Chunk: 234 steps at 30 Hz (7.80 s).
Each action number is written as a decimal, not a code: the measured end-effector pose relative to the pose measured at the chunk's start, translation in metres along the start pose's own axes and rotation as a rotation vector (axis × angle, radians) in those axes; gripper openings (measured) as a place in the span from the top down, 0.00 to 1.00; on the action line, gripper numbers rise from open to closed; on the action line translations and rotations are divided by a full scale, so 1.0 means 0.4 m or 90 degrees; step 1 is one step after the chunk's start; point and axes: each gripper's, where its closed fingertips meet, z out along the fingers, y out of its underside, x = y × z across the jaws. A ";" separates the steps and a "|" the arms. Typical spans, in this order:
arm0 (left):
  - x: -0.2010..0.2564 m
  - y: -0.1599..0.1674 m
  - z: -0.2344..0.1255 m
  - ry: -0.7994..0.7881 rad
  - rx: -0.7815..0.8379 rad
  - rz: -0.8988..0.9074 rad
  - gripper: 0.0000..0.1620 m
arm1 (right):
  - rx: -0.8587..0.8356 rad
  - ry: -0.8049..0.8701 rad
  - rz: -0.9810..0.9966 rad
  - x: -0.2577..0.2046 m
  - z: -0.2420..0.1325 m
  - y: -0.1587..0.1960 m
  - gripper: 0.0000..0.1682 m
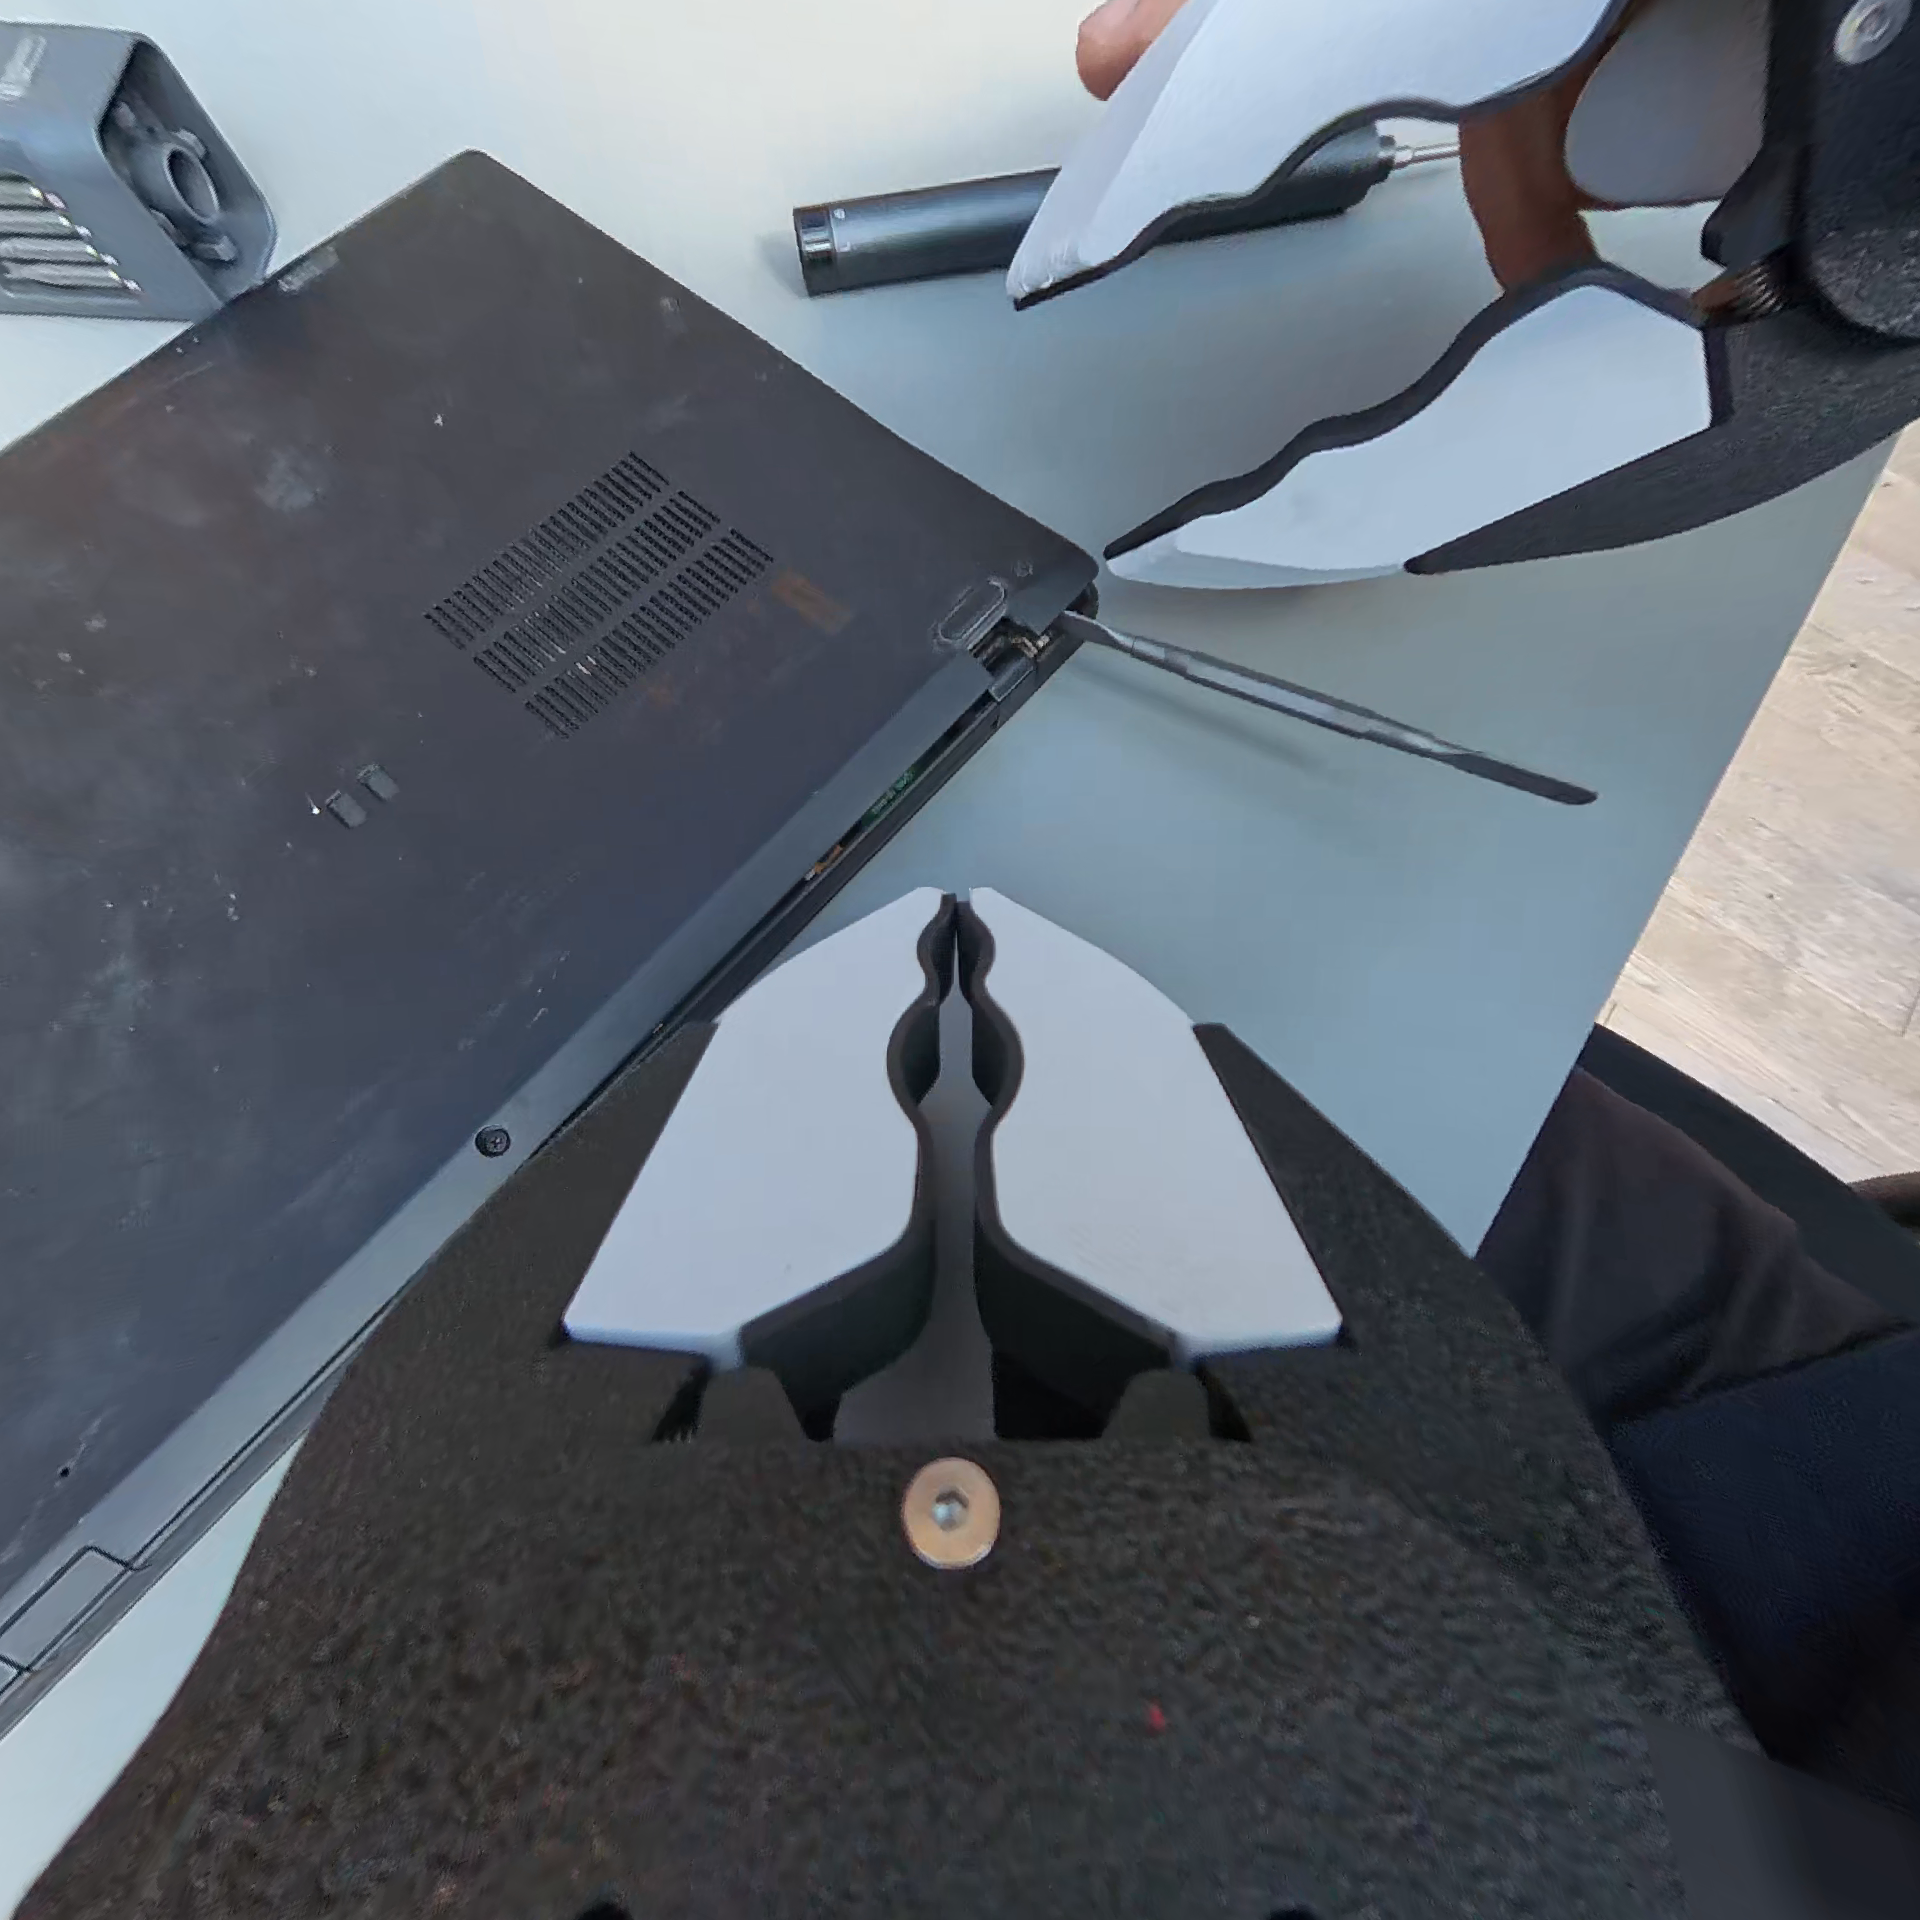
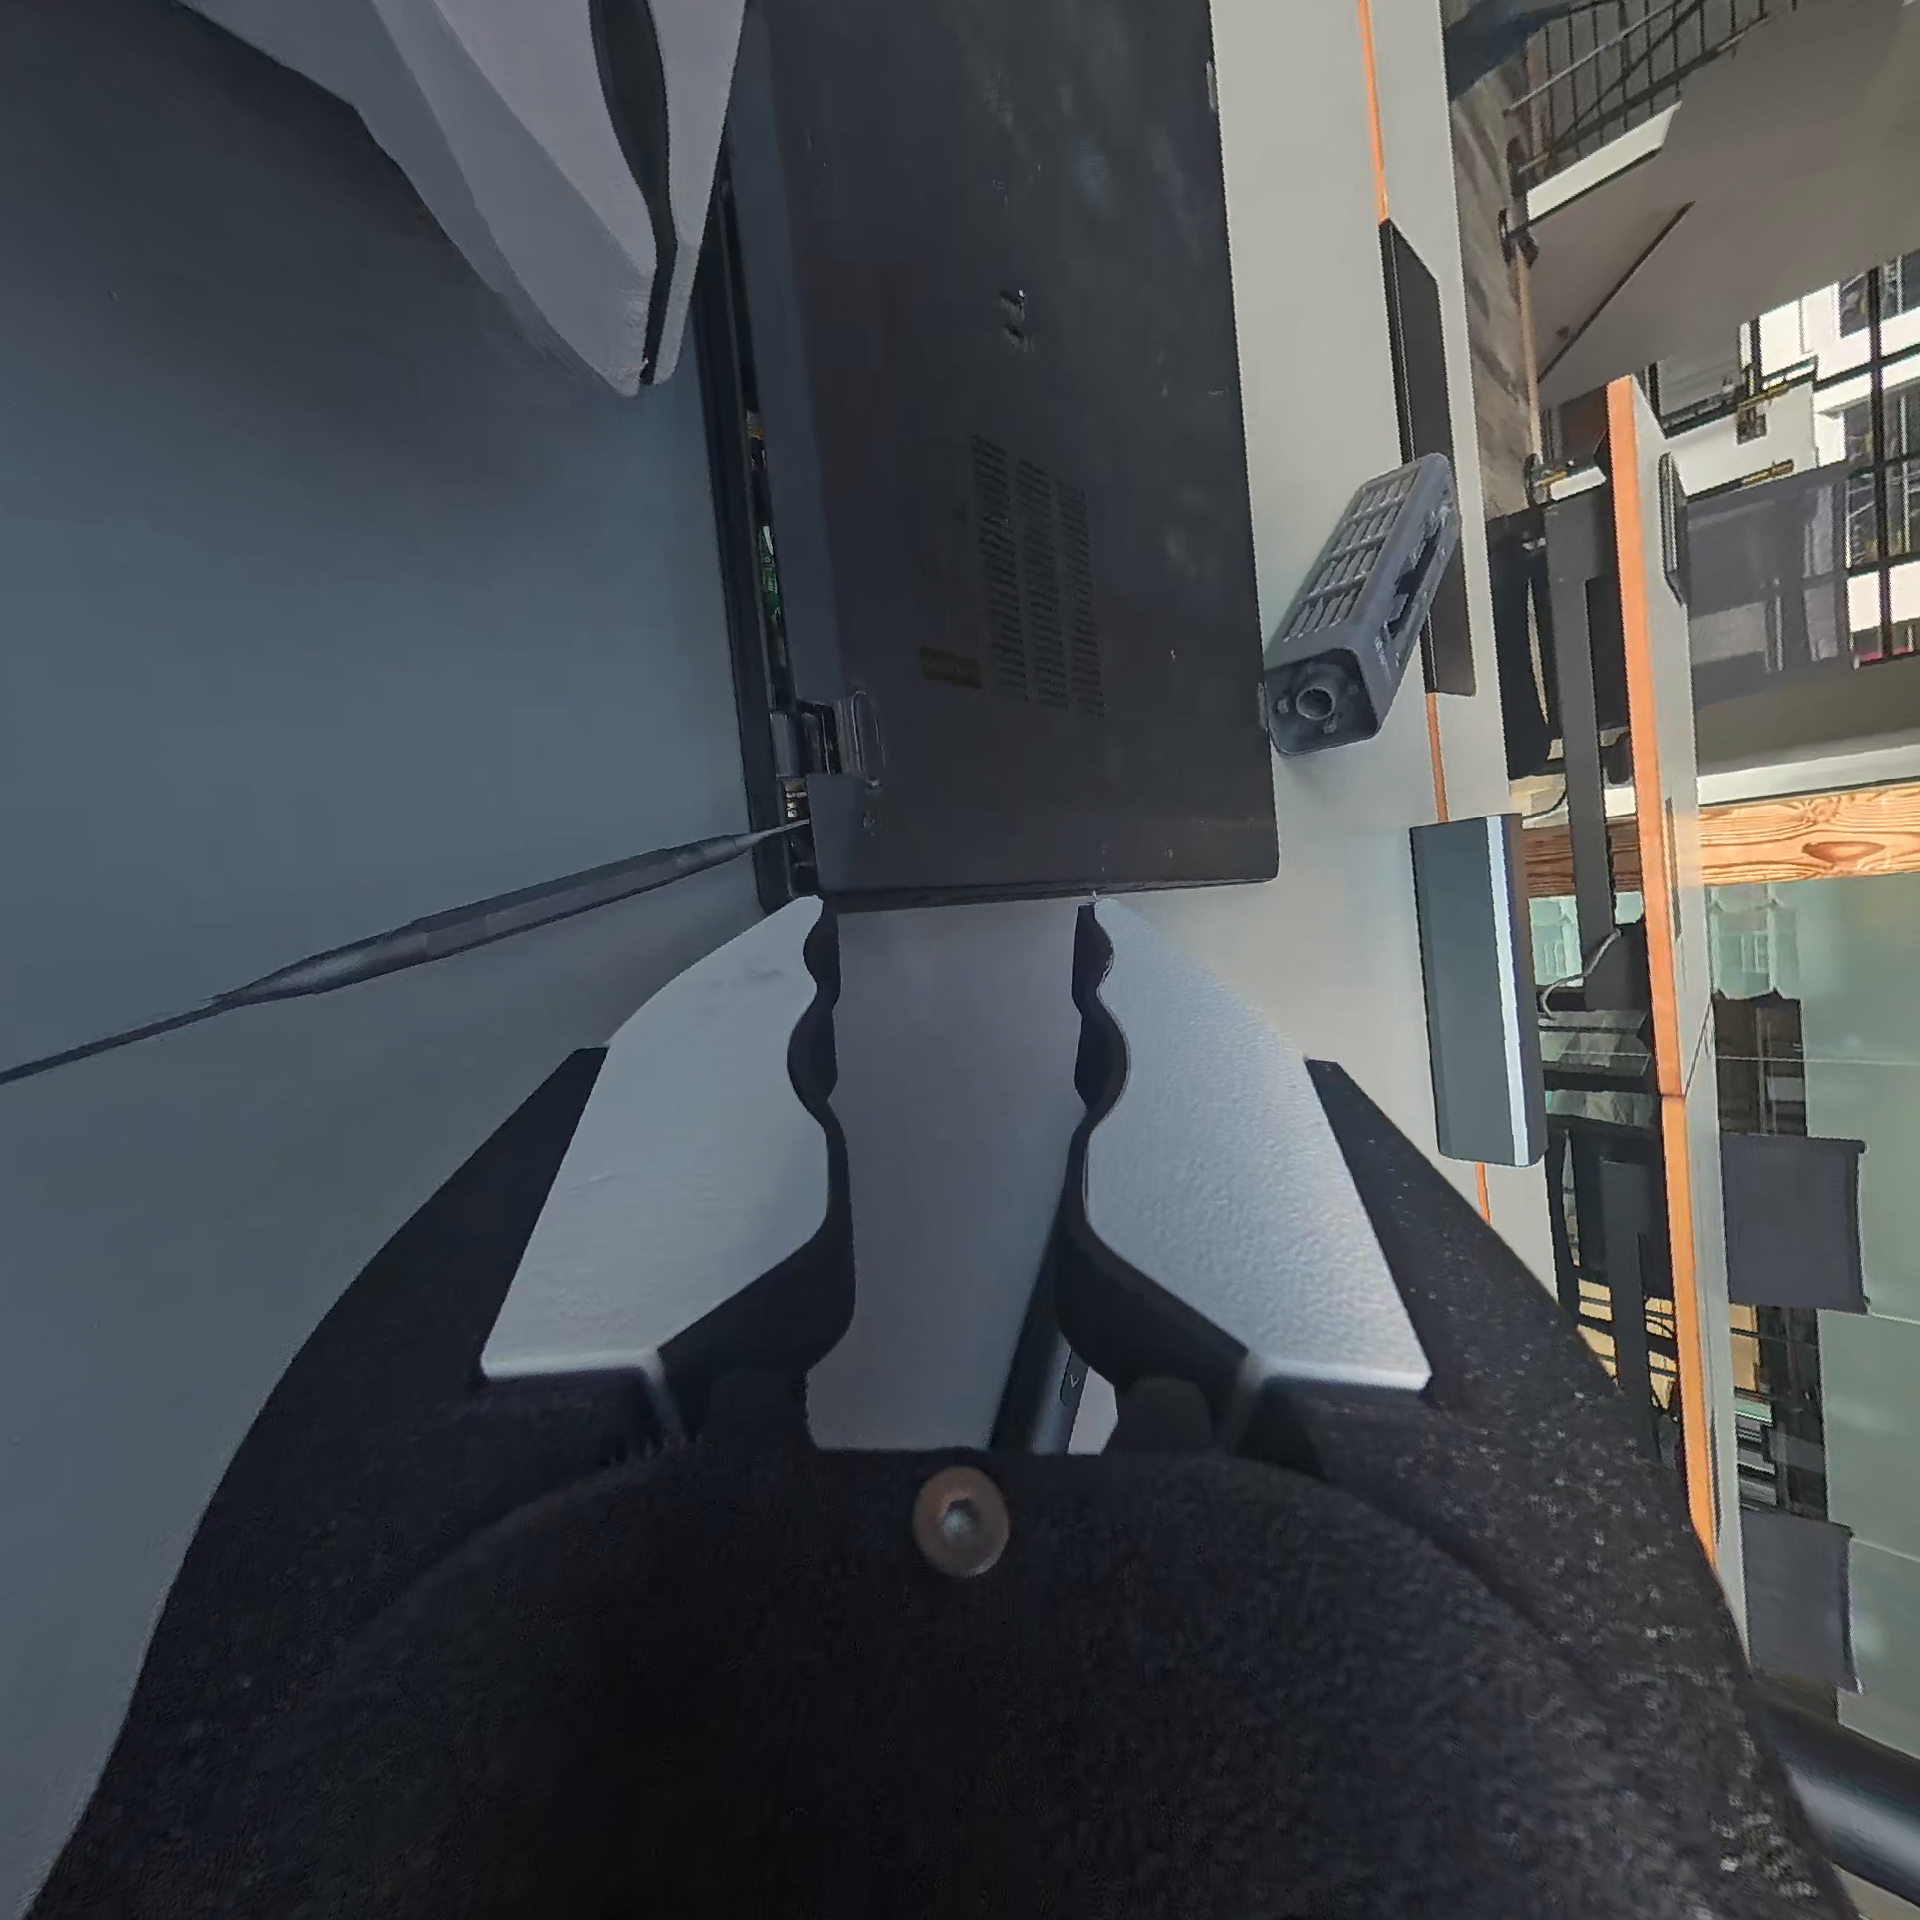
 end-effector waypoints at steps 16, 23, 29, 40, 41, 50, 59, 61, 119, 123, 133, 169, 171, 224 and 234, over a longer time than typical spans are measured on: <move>-0.012 -0.052 0.043 -0.122 0.063 -0.057 1.00 | 0.064 0.039 -0.032 -0.005 0.009 -0.005 0.76; -0.012 -0.035 0.066 -0.138 0.011 -0.078 1.00 | 0.136 0.013 -0.049 0.003 0.013 -0.010 0.75; 0.004 -0.054 0.084 -0.134 0.011 -0.163 1.00 | 0.177 0.005 -0.138 -0.004 0.012 -0.019 0.78; 0.010 -0.058 0.088 -0.161 0.019 -0.222 1.00 | 0.211 0.032 -0.252 -0.021 -0.013 -0.041 0.77; 0.010 -0.059 0.088 -0.160 0.019 -0.226 1.00 | 0.206 0.035 -0.259 -0.018 -0.011 -0.040 0.77; 0.011 -0.054 0.093 -0.171 -0.002 -0.218 1.00 | 0.213 0.020 -0.276 -0.001 0.008 -0.032 0.76; 0.013 -0.054 0.097 -0.167 -0.006 -0.236 1.00 | 0.231 0.028 -0.296 -0.010 0.007 -0.034 0.77; 0.013 -0.054 0.097 -0.174 -0.003 -0.244 1.00 | 0.236 0.041 -0.303 -0.009 0.006 -0.035 0.77; -0.038 -0.027 0.027 -0.077 -0.027 -0.282 1.00 | 0.277 0.025 -0.173 0.028 -0.002 -0.046 0.73; -0.066 -0.031 -0.016 -0.091 -0.019 -0.245 1.00 | 0.145 -0.051 0.022 0.065 -0.003 0.060 0.68; -0.074 -0.062 -0.013 -0.083 0.024 -0.163 0.62 | 0.006 -0.208 0.134 0.026 -0.004 0.163 0.71; 0.047 -0.201 -0.008 0.105 0.127 -0.177 0.82 | 0.089 -0.239 0.238 0.010 -0.086 -0.086 0.98; 0.046 -0.204 -0.013 0.112 0.127 -0.191 0.89 | 0.101 -0.209 0.226 0.008 -0.092 -0.094 0.98; -0.072 0.046 -0.076 -0.159 -0.004 0.115 0.65 | -0.374 -0.589 0.349 -0.092 -0.102 0.070 0.98; -0.130 0.063 -0.103 -0.234 0.013 0.098 0.57 | -0.454 -0.608 0.369 -0.106 -0.101 0.054 0.98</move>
